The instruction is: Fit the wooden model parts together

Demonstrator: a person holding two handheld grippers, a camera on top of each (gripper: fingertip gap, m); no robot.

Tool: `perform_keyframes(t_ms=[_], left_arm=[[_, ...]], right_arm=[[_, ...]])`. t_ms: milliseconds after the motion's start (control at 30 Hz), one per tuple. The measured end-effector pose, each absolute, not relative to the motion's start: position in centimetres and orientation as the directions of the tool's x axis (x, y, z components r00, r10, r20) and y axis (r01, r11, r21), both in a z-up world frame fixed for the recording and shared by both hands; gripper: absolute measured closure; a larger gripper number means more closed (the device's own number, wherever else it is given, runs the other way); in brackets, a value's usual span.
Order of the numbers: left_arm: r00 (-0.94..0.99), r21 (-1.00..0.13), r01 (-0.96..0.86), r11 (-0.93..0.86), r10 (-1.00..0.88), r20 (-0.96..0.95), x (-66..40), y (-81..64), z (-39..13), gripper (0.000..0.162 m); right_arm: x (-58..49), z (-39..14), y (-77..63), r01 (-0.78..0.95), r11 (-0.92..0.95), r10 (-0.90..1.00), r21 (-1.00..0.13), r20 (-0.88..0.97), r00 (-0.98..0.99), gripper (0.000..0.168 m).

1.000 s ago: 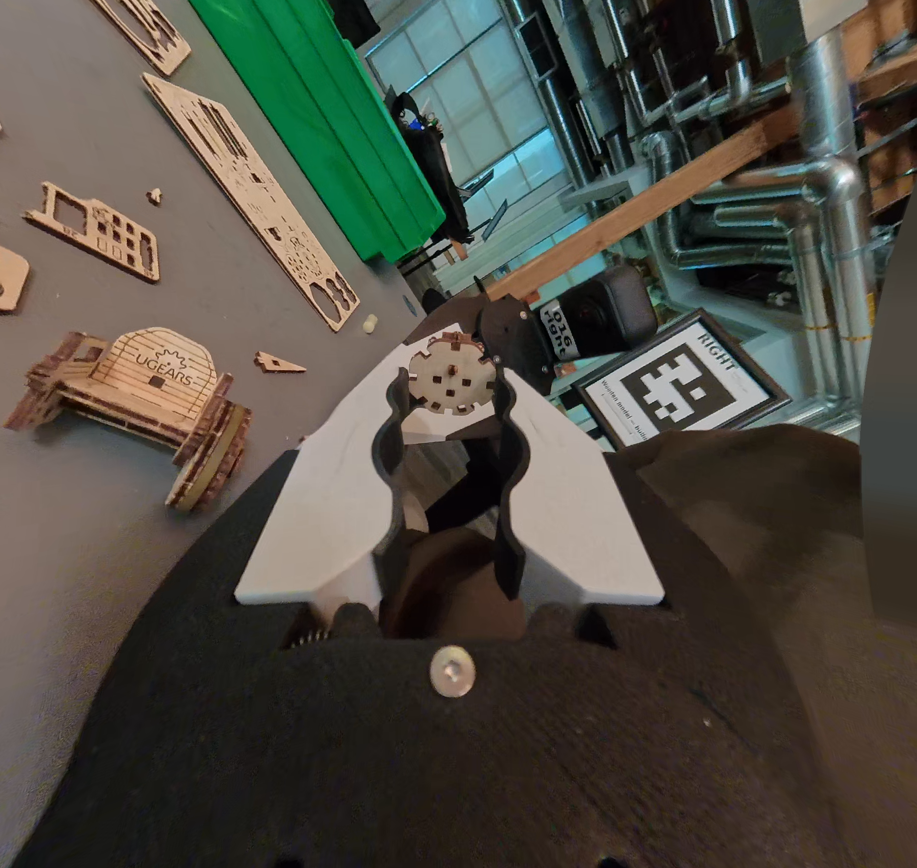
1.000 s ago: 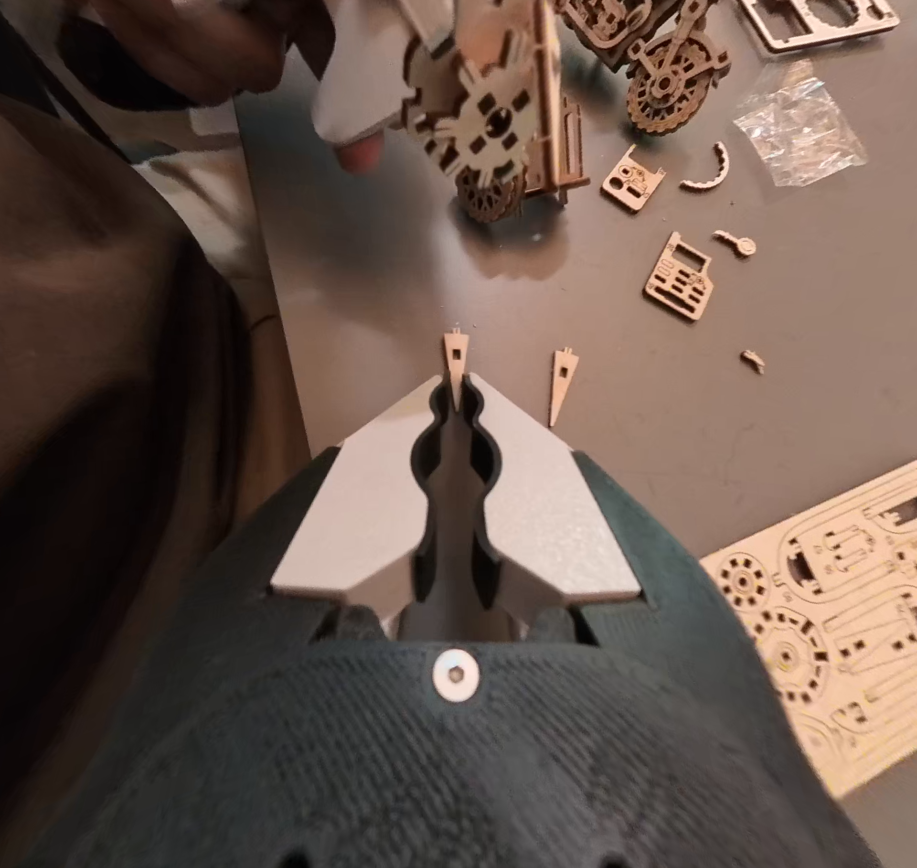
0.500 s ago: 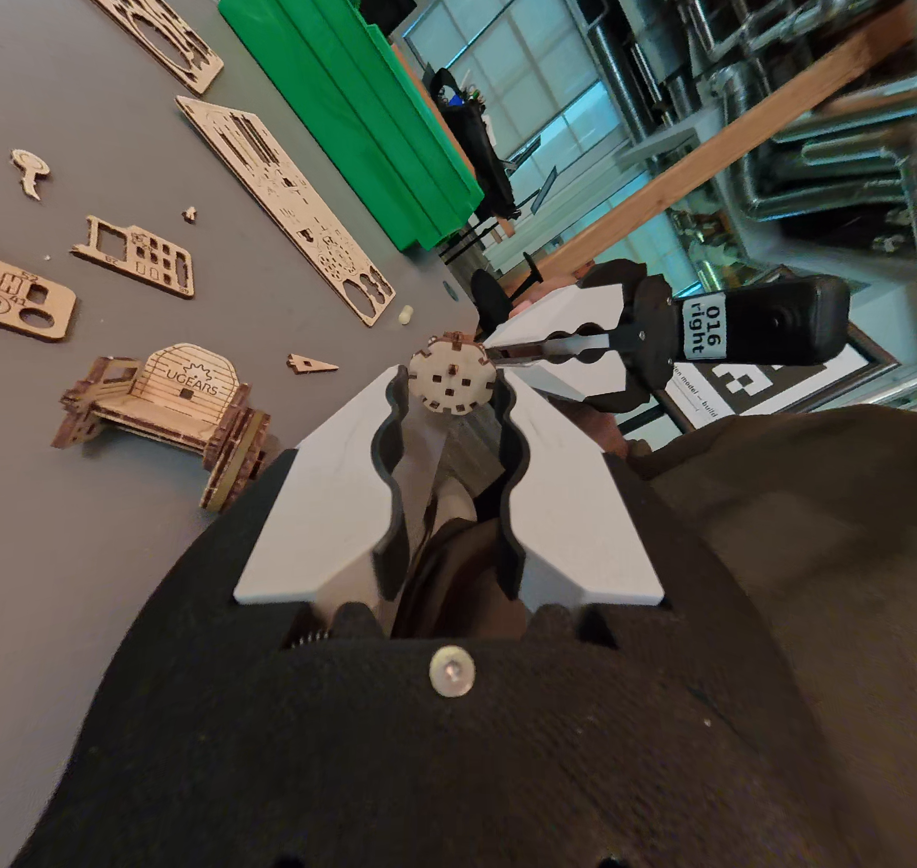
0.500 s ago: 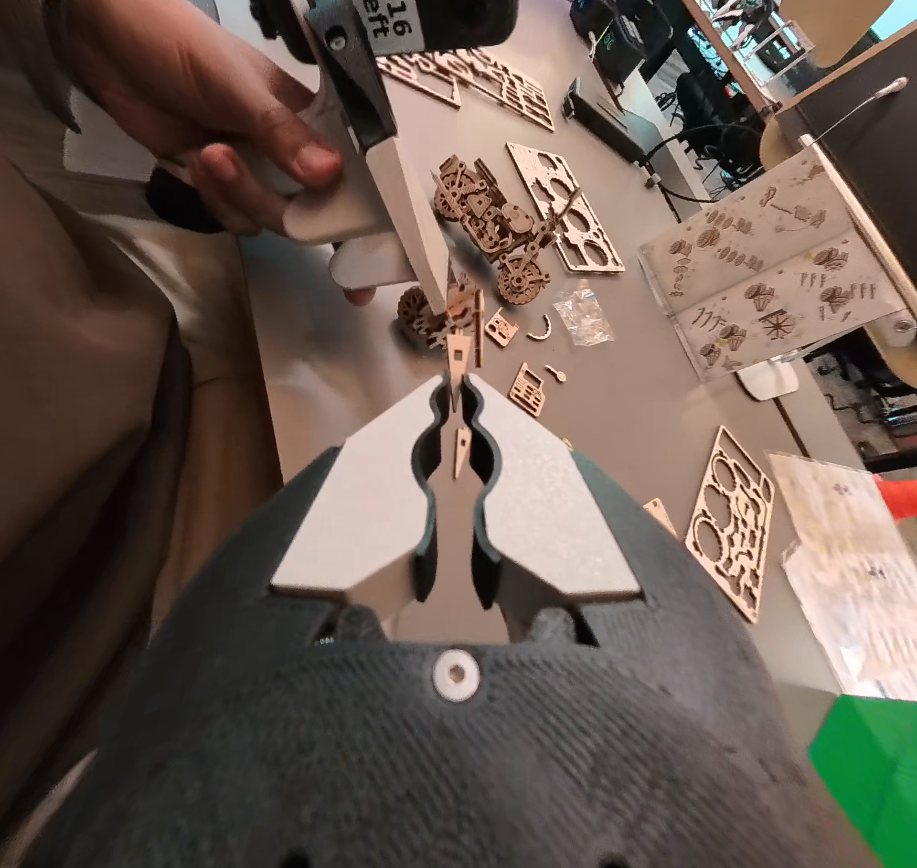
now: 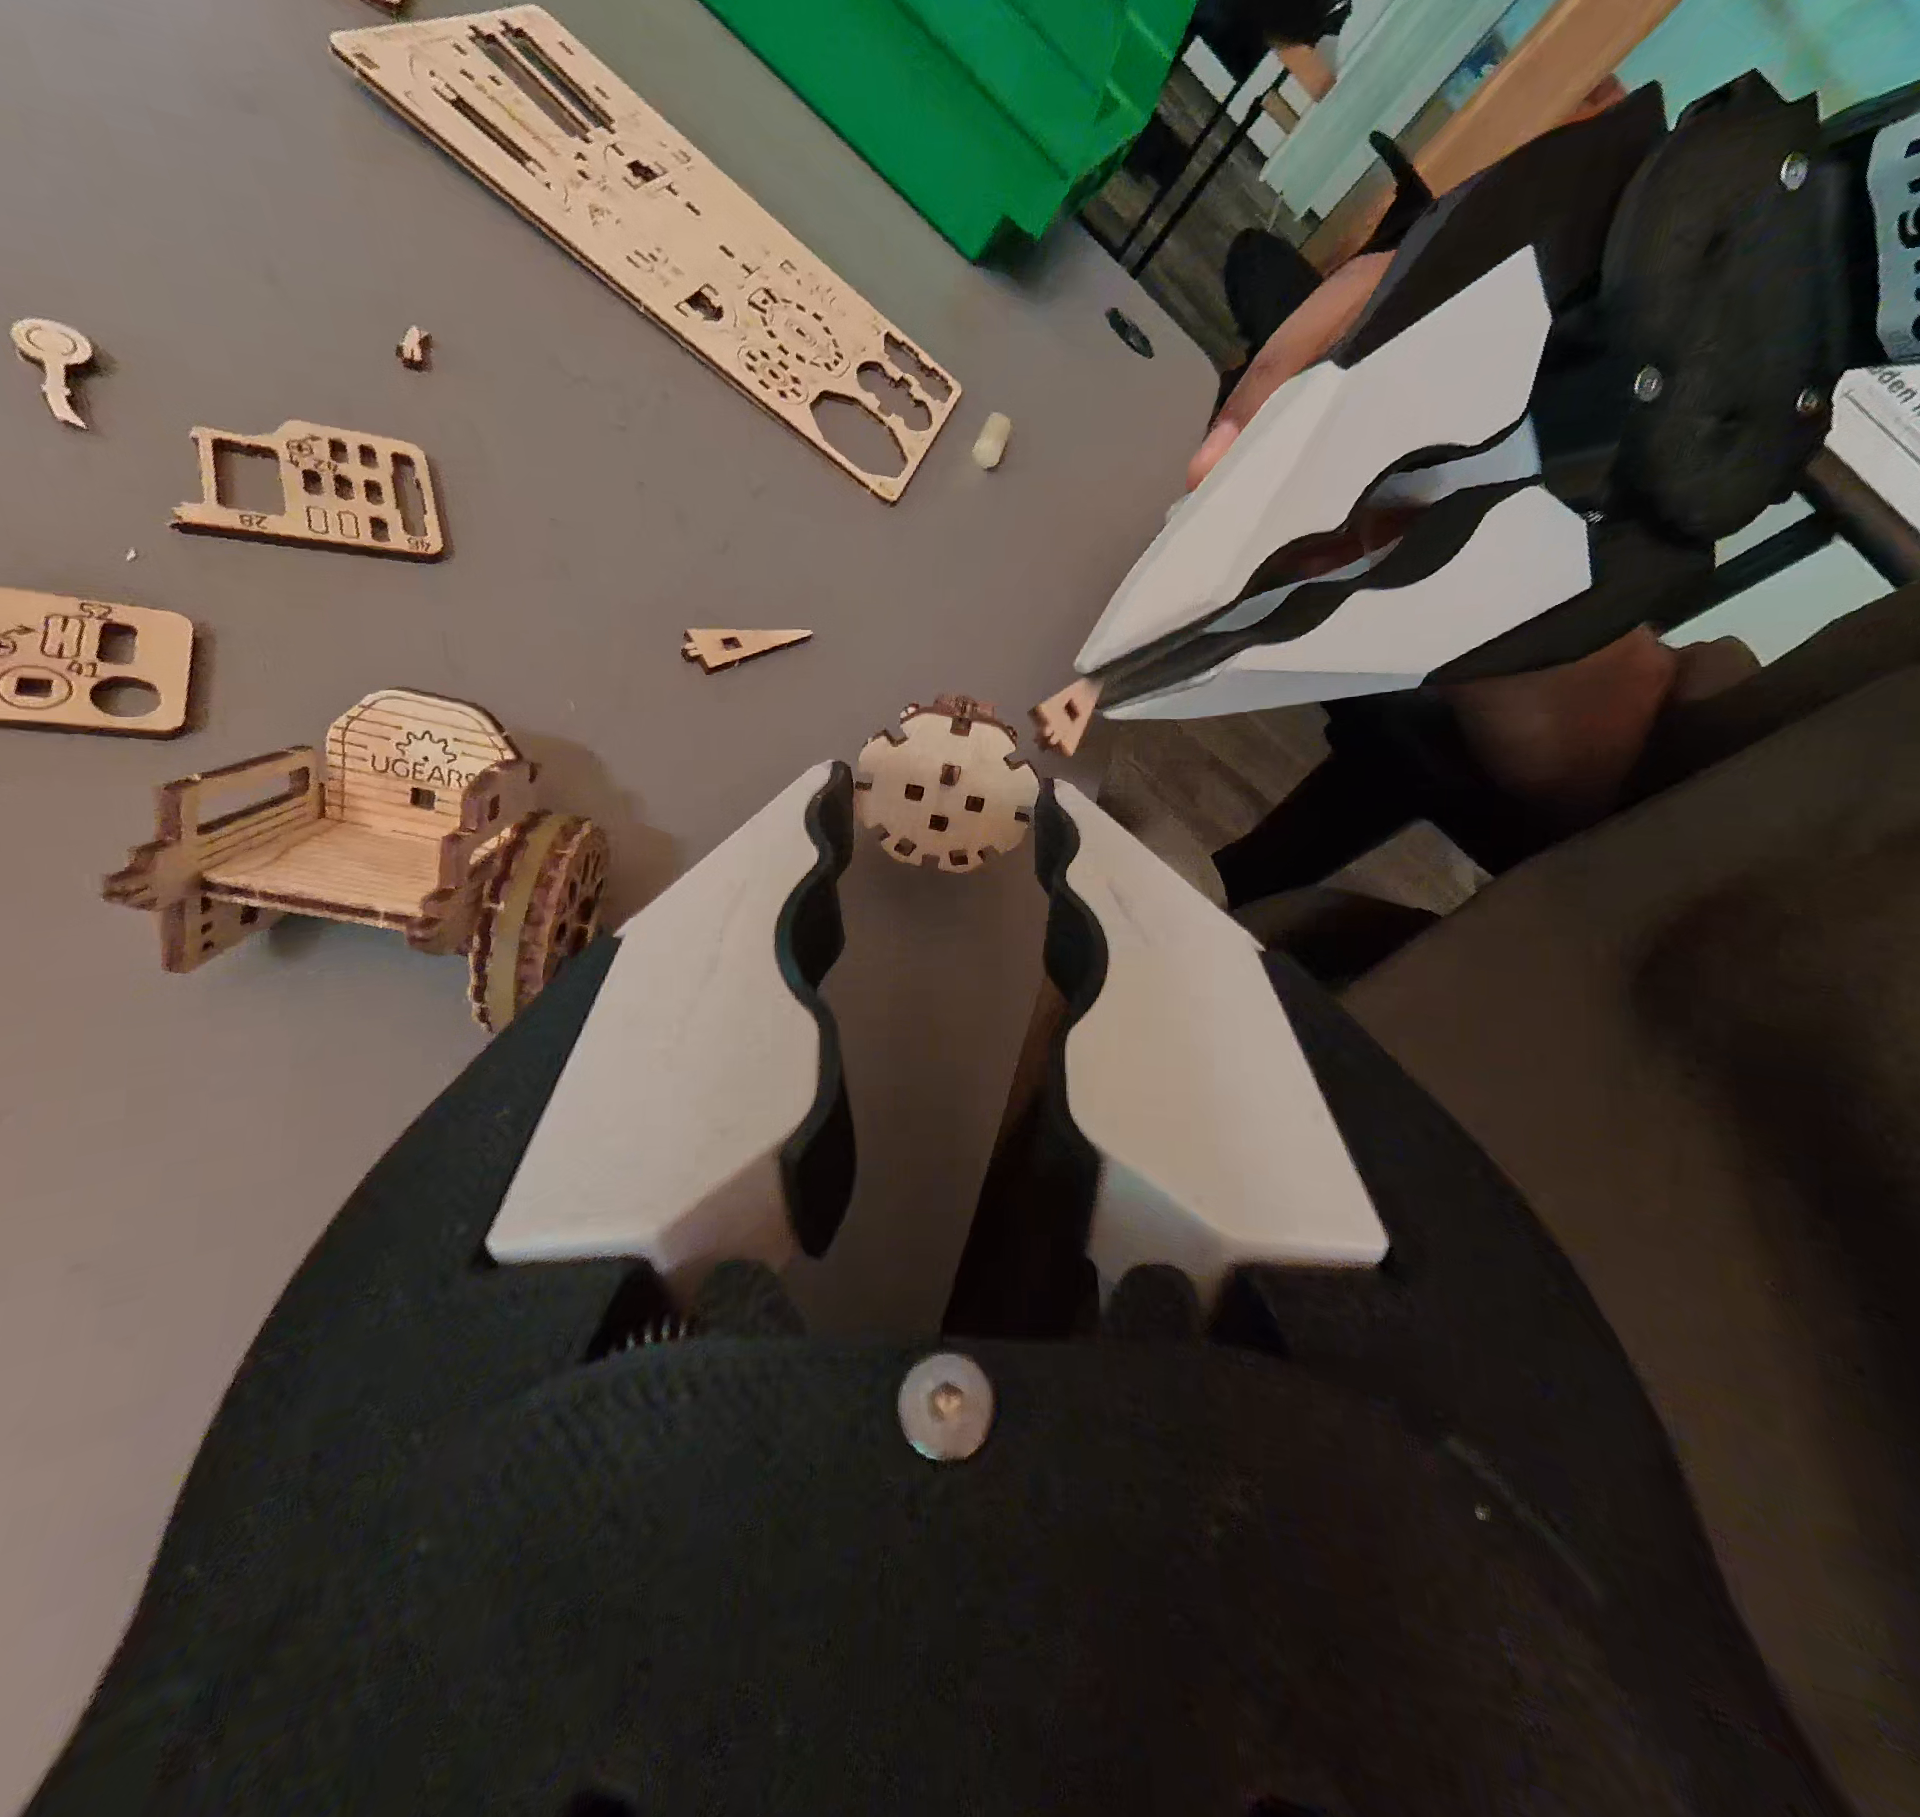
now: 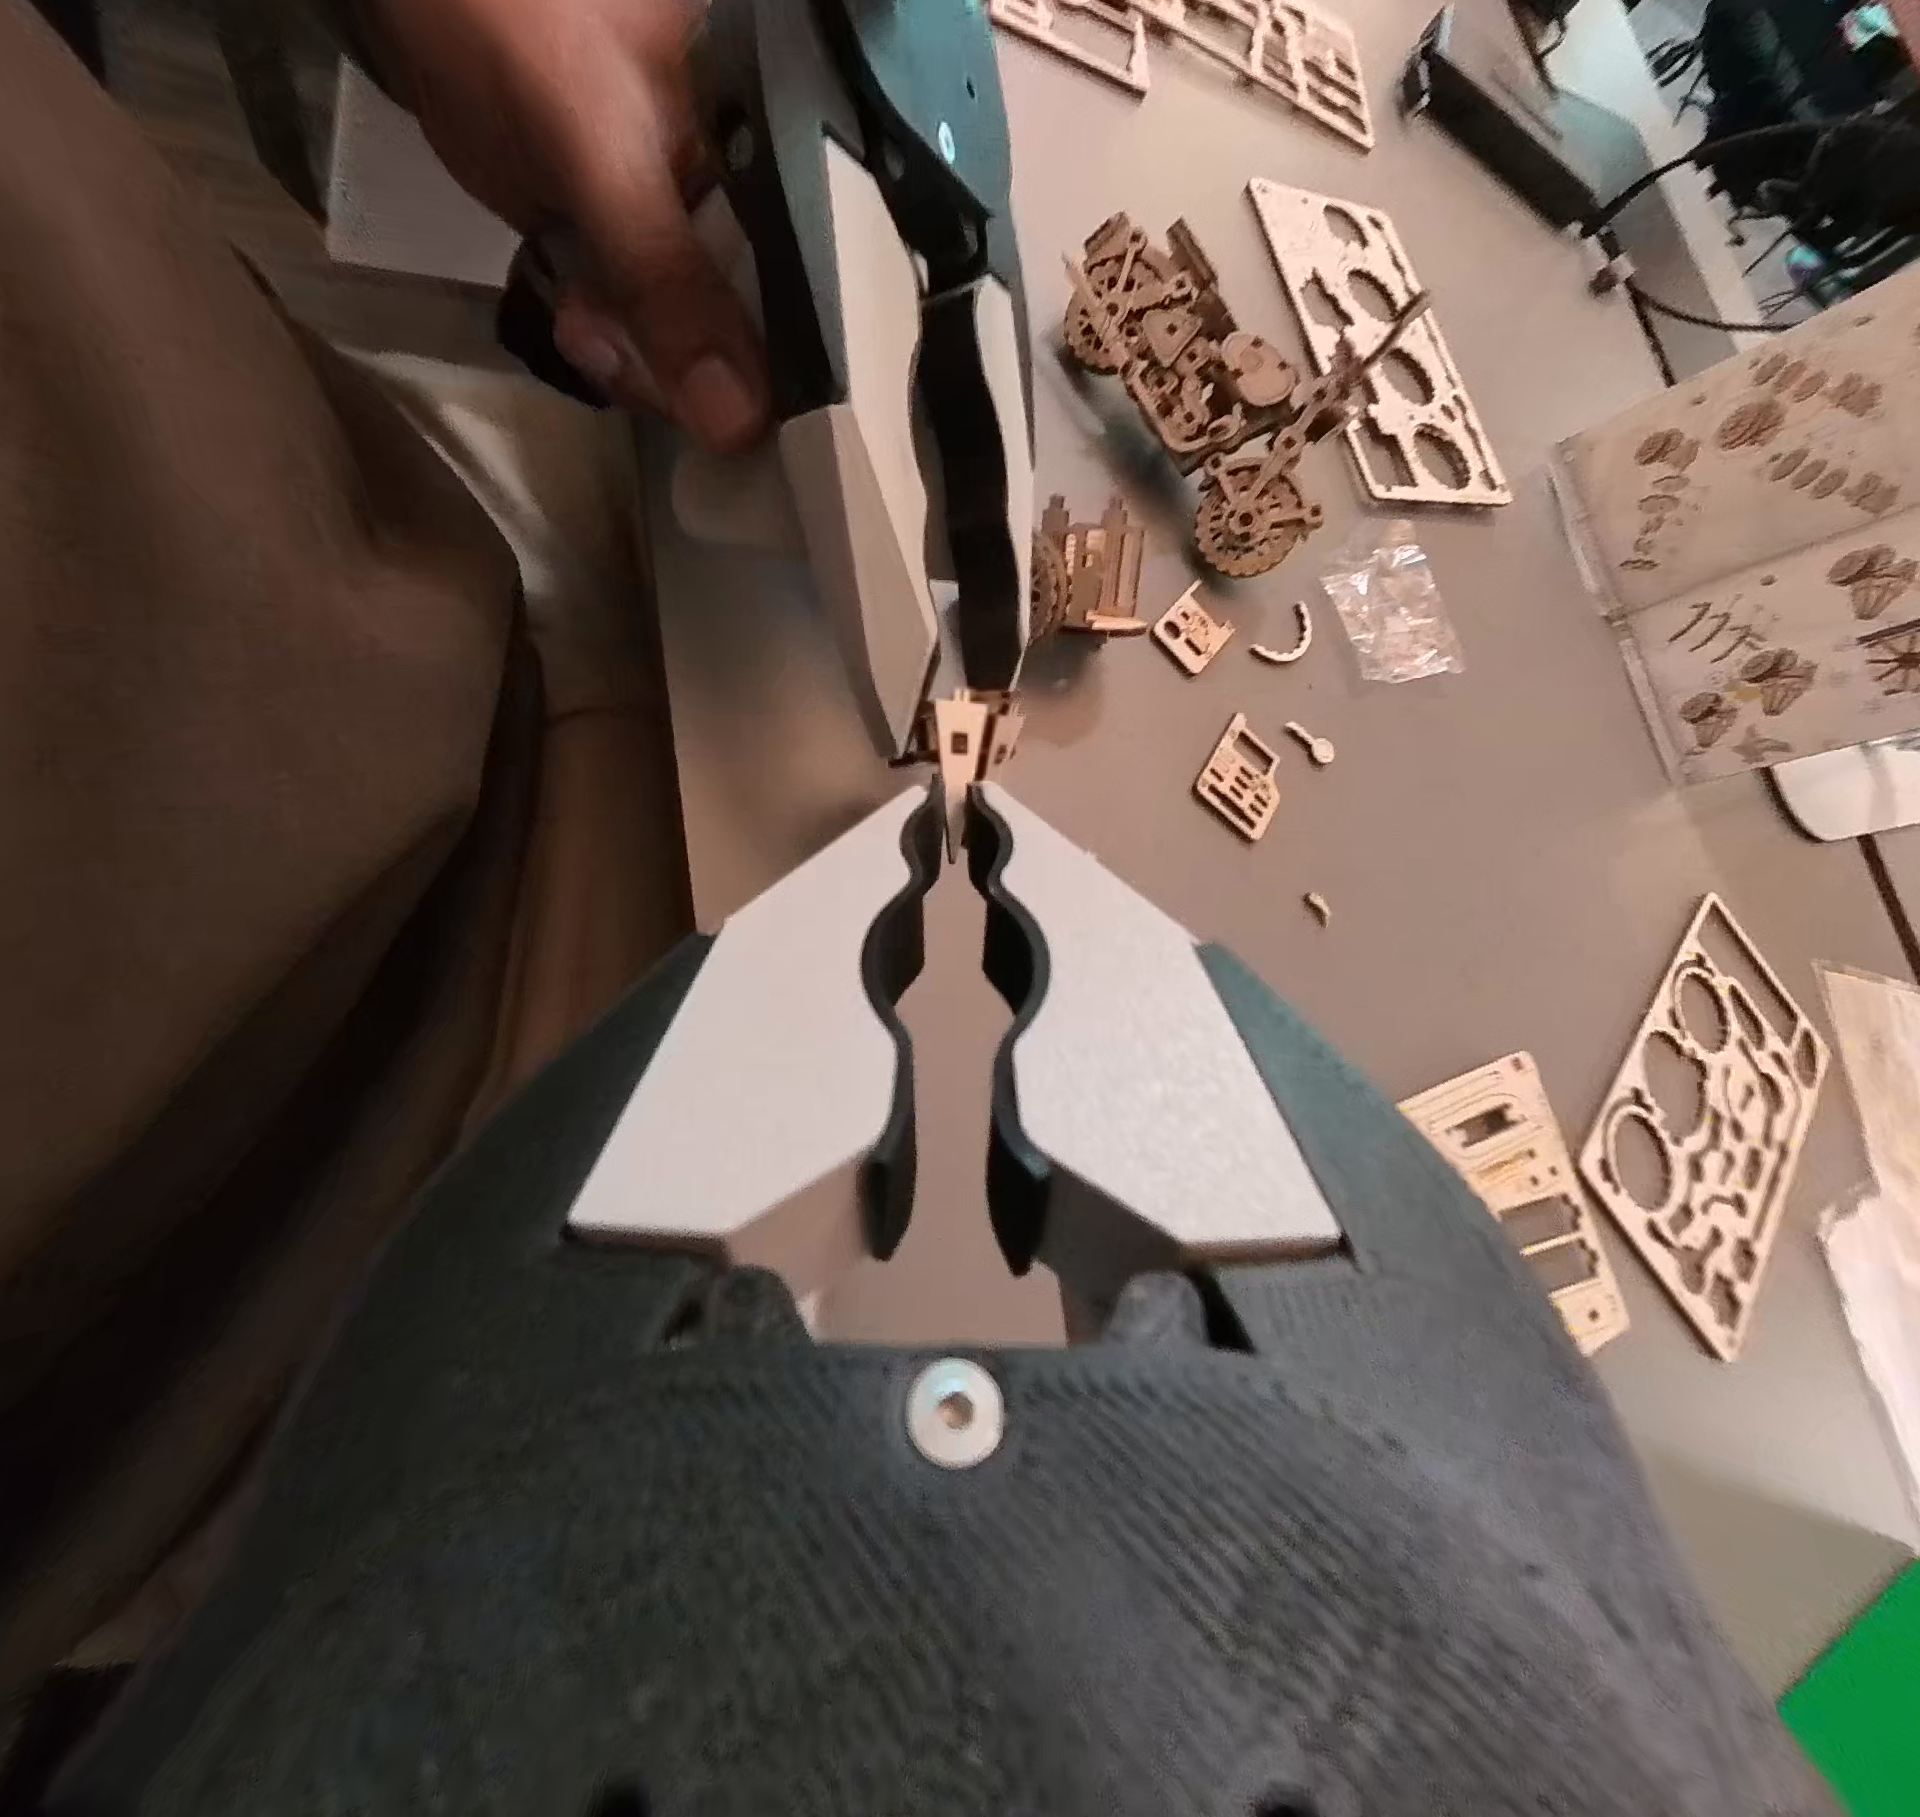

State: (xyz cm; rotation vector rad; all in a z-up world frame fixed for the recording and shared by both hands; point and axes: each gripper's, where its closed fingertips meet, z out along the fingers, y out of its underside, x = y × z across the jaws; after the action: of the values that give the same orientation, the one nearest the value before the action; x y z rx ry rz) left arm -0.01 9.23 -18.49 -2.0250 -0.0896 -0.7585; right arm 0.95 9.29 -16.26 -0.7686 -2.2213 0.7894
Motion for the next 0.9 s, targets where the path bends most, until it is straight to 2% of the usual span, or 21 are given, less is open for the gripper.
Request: perform_keyframes(t_ms=[900], left_arm=[[0.732,-0.707,0.368,-0.603,-0.281,0.621,1.3,8.7,-18.6,0.129]], right_arm=[[1.3,-17.8,8.6,0.253,0.701,0.625,-0.667,0.404,-0.668,0.166]])
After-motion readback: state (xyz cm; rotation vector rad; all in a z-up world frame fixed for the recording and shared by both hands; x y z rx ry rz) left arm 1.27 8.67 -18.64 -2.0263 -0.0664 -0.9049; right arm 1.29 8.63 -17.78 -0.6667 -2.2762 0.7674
